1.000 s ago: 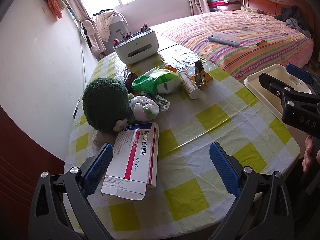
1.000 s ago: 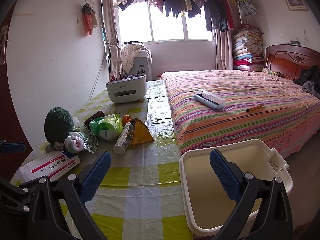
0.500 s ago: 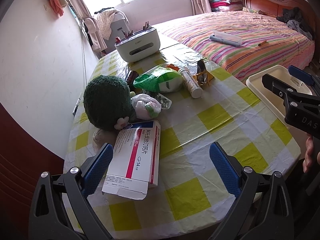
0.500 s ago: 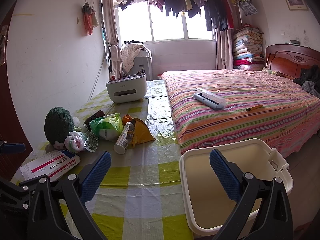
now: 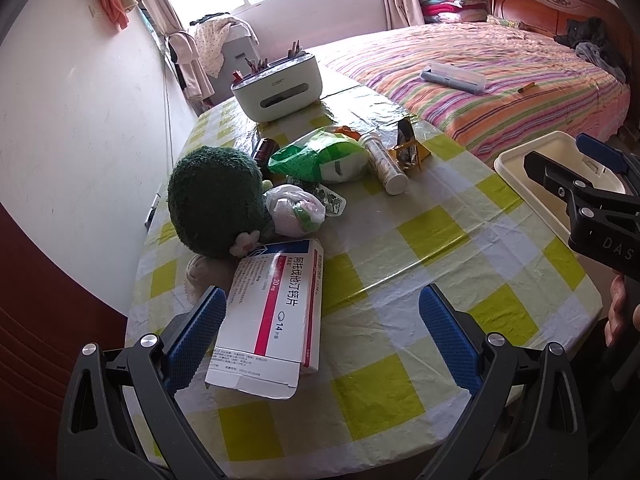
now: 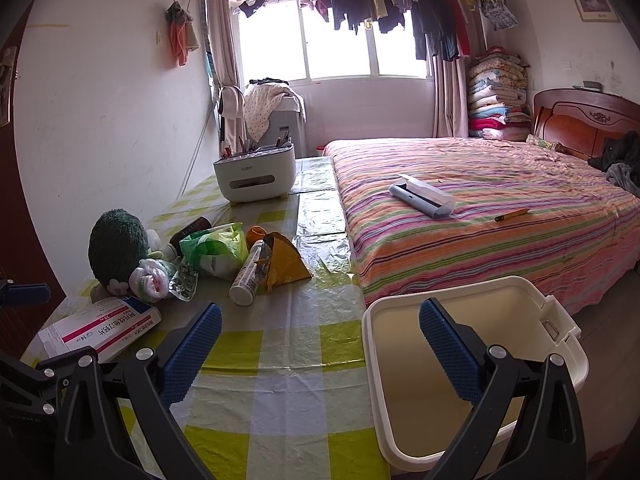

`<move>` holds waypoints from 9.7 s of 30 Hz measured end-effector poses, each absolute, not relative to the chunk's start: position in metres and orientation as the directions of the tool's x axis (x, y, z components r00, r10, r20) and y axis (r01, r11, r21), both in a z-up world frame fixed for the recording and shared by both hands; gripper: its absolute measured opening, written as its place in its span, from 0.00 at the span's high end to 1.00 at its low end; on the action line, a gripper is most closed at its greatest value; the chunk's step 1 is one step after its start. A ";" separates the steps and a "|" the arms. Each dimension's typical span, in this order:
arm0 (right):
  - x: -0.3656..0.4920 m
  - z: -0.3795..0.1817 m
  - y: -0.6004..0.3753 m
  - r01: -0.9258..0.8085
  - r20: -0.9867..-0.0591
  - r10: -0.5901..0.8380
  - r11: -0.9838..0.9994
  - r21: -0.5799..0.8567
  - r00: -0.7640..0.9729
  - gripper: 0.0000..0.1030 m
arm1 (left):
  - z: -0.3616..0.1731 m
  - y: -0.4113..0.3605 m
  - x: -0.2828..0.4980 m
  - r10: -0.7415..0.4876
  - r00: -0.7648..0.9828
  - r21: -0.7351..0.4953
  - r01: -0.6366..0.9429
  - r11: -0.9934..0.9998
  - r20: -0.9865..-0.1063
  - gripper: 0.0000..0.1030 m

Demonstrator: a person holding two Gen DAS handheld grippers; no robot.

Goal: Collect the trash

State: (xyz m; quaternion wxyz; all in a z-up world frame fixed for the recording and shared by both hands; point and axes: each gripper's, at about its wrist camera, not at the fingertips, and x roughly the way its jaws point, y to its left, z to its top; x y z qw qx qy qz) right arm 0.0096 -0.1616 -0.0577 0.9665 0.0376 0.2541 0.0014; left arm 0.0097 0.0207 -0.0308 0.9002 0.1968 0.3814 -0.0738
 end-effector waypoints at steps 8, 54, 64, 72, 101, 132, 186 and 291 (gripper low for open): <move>0.012 -0.060 -0.158 0.014 -0.499 0.019 0.998 0.063 0.866 0.06 | -0.031 0.030 0.013 -0.007 0.682 0.258 0.285 0.923 -0.731 0.07; 0.150 -0.078 -0.119 -0.087 -0.628 0.208 0.972 0.218 0.750 0.07 | -0.022 0.127 0.171 -0.134 0.602 -0.007 0.208 0.978 -0.787 0.07; 0.195 -0.106 -0.130 -0.027 -0.709 0.222 0.961 0.276 0.670 0.41 | -0.032 0.123 0.190 -0.081 0.631 0.041 0.176 0.983 -0.772 0.07; 0.192 -0.109 -0.136 -0.038 -0.695 0.282 0.938 0.344 0.661 0.81 | -0.040 0.133 0.192 -0.060 0.652 0.045 0.143 0.989 -0.756 0.16; 0.128 -0.064 -0.137 -0.132 -0.593 0.276 0.952 0.276 0.757 0.82 | 0.006 0.113 0.127 -0.178 0.787 -0.049 0.186 0.981 -0.591 0.24; 0.067 -0.051 -0.219 -0.007 -0.570 0.154 0.968 0.252 0.807 0.82 | 0.004 0.004 0.093 -0.419 0.698 -0.122 0.433 0.893 -0.581 0.24; 0.021 -0.046 -0.338 0.231 -0.561 -0.018 0.922 0.310 0.827 0.79 | -0.057 -0.174 0.067 -0.526 0.469 -0.145 0.633 0.760 -0.710 0.24; 0.153 -0.076 -0.029 -0.327 -0.612 0.438 0.899 0.292 0.658 0.38 | -0.095 0.200 0.168 -0.218 0.451 -0.284 -0.083 0.955 -0.866 0.41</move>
